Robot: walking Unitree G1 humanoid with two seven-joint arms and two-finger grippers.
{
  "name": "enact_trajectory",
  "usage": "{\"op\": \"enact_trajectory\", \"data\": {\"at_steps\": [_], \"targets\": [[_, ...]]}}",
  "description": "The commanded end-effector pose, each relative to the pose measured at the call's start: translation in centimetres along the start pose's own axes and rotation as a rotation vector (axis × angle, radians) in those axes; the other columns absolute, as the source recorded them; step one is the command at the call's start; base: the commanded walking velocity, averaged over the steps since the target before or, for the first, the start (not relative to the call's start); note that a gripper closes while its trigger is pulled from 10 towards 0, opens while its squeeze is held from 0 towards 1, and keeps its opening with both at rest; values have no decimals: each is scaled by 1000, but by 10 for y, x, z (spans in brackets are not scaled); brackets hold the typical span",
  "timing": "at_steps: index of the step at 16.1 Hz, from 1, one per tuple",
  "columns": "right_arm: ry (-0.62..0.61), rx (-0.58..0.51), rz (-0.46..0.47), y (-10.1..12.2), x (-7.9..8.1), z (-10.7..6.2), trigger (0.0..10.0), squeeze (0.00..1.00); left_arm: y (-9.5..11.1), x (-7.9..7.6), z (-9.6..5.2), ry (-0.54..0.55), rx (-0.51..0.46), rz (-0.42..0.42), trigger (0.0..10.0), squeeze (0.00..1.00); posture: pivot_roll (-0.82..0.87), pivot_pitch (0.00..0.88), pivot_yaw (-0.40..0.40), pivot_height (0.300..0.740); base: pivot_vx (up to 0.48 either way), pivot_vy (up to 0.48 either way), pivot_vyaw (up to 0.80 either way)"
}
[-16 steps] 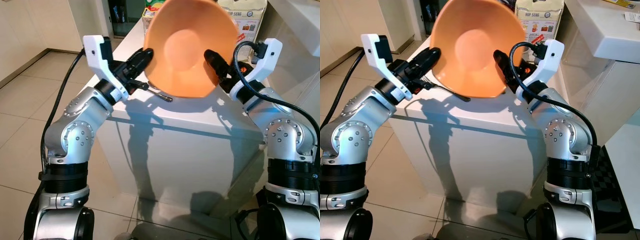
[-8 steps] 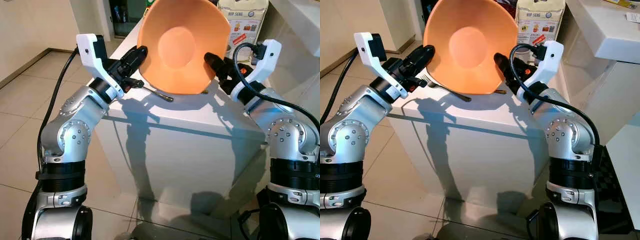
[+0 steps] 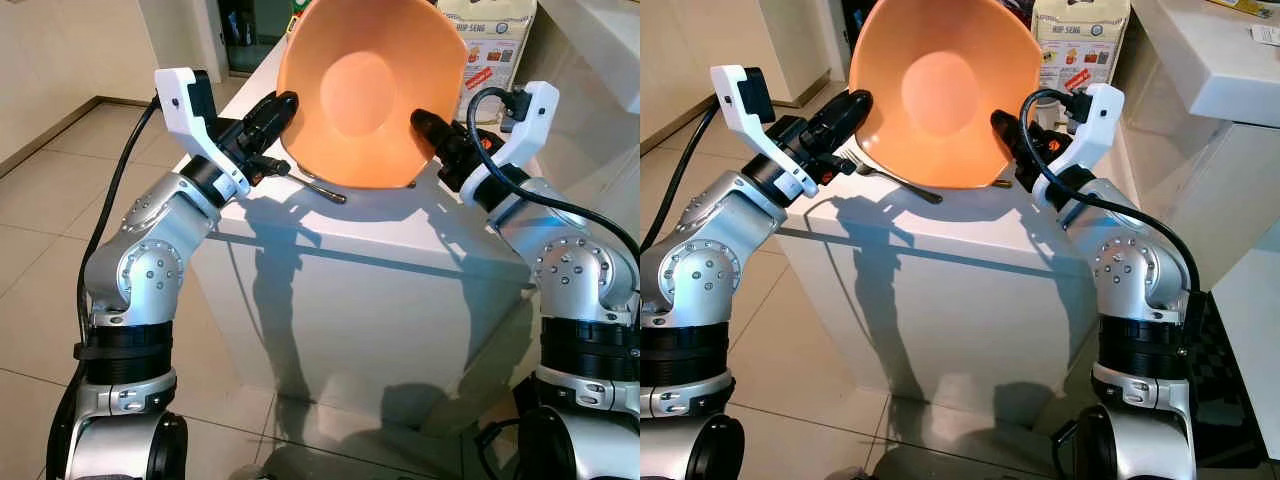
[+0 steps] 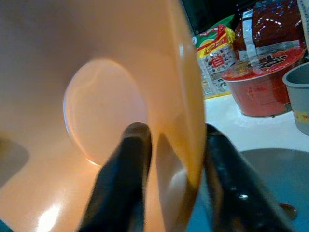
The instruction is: Setting the table
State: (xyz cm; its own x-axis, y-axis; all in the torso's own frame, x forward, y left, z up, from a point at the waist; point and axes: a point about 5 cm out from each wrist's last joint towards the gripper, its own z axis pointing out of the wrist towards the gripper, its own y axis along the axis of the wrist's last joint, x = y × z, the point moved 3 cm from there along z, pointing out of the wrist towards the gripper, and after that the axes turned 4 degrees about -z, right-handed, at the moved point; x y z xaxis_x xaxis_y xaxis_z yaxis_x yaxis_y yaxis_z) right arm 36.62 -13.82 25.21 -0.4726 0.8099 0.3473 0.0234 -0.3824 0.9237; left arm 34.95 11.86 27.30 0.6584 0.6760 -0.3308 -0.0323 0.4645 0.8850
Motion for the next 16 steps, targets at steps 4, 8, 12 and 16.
{"op": "enact_trajectory", "data": {"at_steps": [4,8,12,16], "targets": [[27,-23,25,5,4,1,0,0,14,-7,5,-40,-41,21,0,0,13,0,34,740,0,0,0],[42,-48,65,9,5,1,0,0,14,-8,4,-41,-42,11,0,0,16,0,30,740,0,0,0],[97,-77,112,14,12,0,0,0,9,-10,5,-60,-23,-26,0,0,12,0,32,740,0,0,0],[119,-98,152,16,14,-2,0,0,6,-6,4,-38,-3,-14,10000,1000,11,0,31,740,0,0,0]]}}
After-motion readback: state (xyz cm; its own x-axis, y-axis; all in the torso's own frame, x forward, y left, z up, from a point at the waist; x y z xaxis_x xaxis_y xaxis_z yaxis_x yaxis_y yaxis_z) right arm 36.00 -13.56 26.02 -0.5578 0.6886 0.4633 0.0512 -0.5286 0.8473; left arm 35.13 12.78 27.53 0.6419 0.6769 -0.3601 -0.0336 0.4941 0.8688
